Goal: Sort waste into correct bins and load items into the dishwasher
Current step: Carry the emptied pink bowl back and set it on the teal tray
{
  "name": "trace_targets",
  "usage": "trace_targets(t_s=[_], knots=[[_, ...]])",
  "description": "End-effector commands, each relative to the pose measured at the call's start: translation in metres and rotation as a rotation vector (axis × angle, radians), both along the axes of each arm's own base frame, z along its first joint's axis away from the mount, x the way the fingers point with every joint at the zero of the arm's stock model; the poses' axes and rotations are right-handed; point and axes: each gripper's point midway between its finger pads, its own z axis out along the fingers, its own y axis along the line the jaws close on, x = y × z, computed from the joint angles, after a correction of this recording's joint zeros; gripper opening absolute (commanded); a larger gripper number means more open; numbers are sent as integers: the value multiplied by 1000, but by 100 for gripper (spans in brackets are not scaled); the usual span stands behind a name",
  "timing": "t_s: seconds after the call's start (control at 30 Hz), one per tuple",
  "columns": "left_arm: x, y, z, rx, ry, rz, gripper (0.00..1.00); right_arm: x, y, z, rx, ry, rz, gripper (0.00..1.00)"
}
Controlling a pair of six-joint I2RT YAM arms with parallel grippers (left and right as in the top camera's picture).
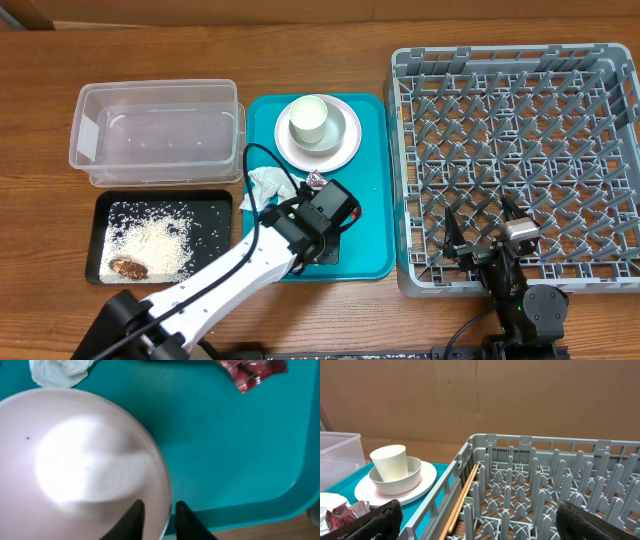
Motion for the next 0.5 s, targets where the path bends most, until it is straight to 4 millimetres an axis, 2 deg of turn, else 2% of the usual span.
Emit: trace_targets(t_s=[0.0,0.07,0.2,0.37,0.47], knots=[[9,-1,4,10,-33,26,43,0,1,-2,4,-1,3,100],[8,-4,6,-2,-26,-9,49,0,1,-2,4,-1,4,100],[14,-10,23,0,-44,-60,46,0,1,-2,4,-1,4,100],[40,-8,67,61,-158,-68,44,0,1,-2,4,-1,4,100],[57,-3,89,112,-246,-69,49,0,1,-2,4,-1,4,100]])
